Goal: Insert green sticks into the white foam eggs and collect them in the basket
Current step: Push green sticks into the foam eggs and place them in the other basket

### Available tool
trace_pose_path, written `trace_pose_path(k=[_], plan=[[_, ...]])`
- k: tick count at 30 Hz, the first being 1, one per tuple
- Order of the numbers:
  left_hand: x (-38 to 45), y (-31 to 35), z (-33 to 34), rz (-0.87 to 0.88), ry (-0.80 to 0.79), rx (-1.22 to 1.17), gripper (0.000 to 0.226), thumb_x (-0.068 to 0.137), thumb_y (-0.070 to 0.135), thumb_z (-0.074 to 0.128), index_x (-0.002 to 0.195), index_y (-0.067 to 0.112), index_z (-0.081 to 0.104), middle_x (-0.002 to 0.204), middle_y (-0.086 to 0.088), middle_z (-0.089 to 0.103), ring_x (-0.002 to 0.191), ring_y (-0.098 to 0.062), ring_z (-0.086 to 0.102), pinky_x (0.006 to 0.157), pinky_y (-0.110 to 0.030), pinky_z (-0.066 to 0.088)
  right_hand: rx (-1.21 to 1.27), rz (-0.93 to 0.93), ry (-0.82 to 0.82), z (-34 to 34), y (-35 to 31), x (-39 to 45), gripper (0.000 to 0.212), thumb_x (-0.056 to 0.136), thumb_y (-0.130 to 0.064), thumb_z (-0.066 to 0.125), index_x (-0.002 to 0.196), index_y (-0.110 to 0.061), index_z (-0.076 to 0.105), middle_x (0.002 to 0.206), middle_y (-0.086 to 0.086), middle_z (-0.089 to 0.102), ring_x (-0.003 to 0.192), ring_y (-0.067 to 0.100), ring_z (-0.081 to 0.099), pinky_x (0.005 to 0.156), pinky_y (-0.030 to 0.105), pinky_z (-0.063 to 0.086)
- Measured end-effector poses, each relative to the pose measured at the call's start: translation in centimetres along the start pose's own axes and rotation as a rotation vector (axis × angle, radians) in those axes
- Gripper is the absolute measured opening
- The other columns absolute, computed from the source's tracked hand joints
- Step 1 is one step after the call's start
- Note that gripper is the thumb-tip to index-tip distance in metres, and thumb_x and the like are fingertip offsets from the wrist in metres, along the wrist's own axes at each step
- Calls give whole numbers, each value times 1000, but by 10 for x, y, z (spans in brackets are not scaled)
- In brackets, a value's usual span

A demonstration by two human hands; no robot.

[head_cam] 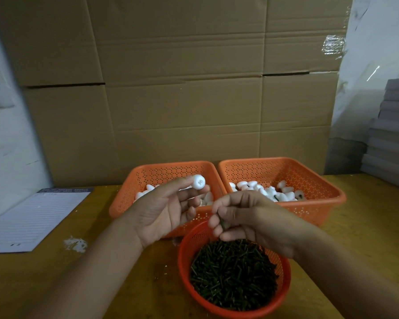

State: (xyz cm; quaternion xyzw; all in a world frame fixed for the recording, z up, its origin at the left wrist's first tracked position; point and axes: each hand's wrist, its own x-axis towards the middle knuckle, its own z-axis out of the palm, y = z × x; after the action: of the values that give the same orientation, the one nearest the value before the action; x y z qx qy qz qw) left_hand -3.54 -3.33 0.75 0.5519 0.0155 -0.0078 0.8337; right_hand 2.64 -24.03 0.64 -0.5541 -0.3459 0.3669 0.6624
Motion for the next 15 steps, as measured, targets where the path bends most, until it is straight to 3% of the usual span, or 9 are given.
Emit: trace_pose_path(k=[4, 7, 11, 15], plan=[[-1, -1, 1, 29, -14, 54, 40, 75, 30, 81, 110, 11, 73, 122, -14, 69, 73, -8, 64, 61, -19, 53, 183, -58, 82, 4, -5, 2, 17, 84, -17, 63, 82, -16, 80, 91, 10, 75, 79, 14, 74, 63, 20, 59], [-2, -1, 0, 33, -38, 62, 39, 73, 31, 84, 107, 13, 73, 117, -11, 69, 75, -9, 64, 62, -19, 53, 235, -79, 142, 2, -8, 2, 14, 84, -19, 65, 80, -15, 78, 94, 8, 73, 79, 13, 71, 59, 19, 58], [-3, 0, 0, 36, -59, 71, 34, 72, 33, 85, 101, 17, 76, 114, -7, 69, 74, -8, 63, 62, -20, 52, 220, -87, 236, 1, -9, 0, 7, 80, -20, 68, 74, -19, 72, 77, 1, 68, 67, 6, 64, 52, 16, 51], [-2, 0, -1, 37, -54, 73, 25, 78, 32, 81, 99, 19, 77, 115, -7, 69, 74, -7, 64, 62, -20, 53, 216, -97, 223, 0, -10, -1, 10, 79, -18, 69, 70, -19, 74, 68, 3, 65, 58, 5, 62, 49, 15, 51]])
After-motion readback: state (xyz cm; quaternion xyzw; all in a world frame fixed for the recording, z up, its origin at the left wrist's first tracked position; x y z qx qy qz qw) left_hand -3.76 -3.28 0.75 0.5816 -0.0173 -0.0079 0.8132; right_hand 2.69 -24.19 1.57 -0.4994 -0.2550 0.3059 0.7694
